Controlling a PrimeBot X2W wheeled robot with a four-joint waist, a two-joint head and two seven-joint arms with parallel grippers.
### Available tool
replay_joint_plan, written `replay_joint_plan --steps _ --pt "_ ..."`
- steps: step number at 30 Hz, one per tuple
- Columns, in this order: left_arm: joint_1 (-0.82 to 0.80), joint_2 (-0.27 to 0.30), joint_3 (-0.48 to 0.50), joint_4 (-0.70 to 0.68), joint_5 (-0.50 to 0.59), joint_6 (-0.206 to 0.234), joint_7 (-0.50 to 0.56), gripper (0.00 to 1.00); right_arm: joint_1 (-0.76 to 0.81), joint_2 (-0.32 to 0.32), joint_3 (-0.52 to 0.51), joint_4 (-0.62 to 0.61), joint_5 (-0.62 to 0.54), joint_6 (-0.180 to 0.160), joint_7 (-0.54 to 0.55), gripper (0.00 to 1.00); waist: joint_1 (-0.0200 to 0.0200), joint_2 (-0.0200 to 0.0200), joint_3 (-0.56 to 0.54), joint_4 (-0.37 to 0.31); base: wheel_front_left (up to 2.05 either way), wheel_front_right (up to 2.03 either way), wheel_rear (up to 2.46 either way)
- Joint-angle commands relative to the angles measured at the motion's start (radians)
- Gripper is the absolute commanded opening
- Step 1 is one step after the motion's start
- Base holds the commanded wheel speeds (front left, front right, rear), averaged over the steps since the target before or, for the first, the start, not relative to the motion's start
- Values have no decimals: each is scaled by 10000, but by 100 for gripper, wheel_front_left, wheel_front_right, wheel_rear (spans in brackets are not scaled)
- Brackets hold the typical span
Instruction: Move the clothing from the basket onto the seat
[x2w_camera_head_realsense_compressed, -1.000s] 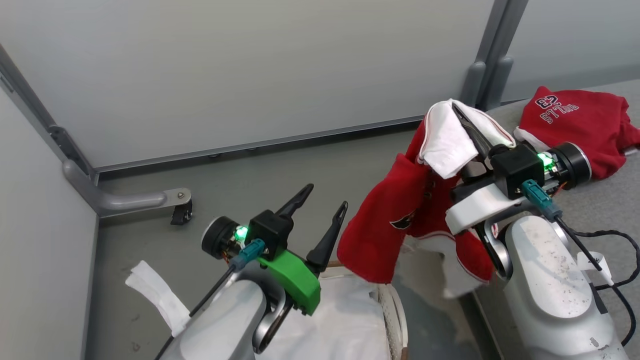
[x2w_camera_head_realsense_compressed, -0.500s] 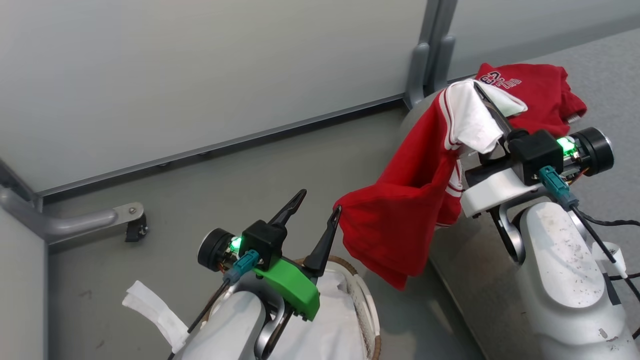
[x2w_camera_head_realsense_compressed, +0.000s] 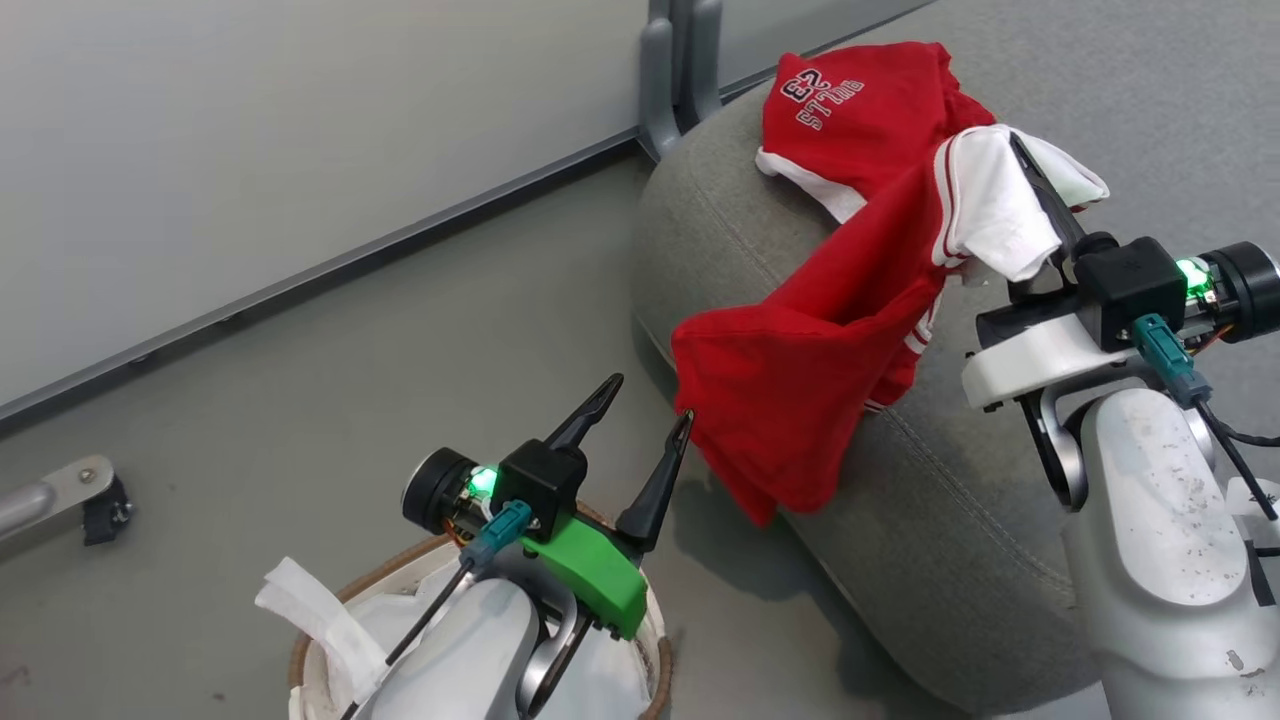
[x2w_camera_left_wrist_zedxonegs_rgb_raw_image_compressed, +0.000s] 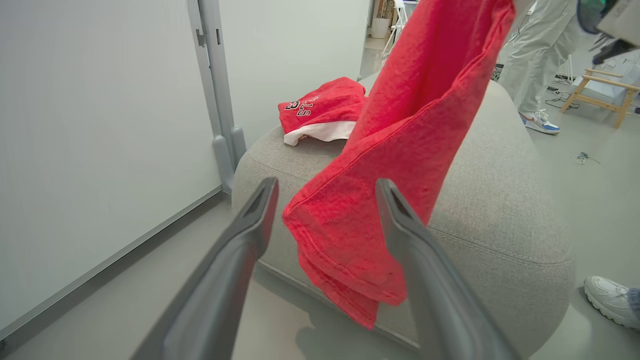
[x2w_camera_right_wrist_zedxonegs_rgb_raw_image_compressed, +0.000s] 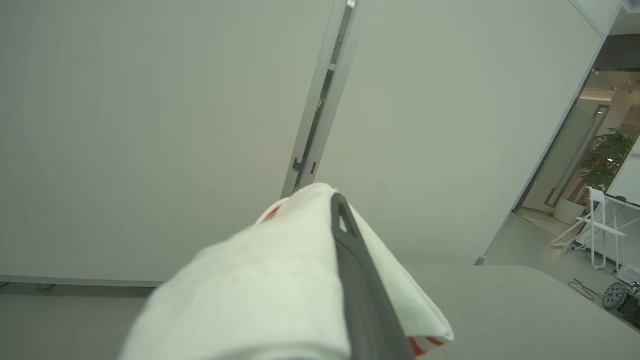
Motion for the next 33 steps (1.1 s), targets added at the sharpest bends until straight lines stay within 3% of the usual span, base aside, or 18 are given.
replay_joint_plan --steps 1,10,15,27,33 --pt "-203 34 -8 -18 42 -39 0 100 154 -12 -58 -55 78 -14 -4 0 0 -1 548 -612 0 0 0" --pt "-459 40 -156 -30 167 -45 -1 100 -314 -38 -95 -65 -33 -14 -4 0 0 -1 1126 -560 0 0 0" --pt "-724 171 -200 -35 275 -46 0 100 -1412 -456 -39 -242 -281 -14 -4 0 0 -1 1623 -311 0 0 0" --pt "-1201 302 -323 -173 443 -48 0 100 -5690 -2596 -1103 458 -833 -14 -3 0 0 -1 2598 770 0 0 0" --pt "-1409 328 -331 -305 517 -48 0 100 -7592 -3987 -810 1415 -796 -14 676 0 0 -1 3061 1345 0 0 0"
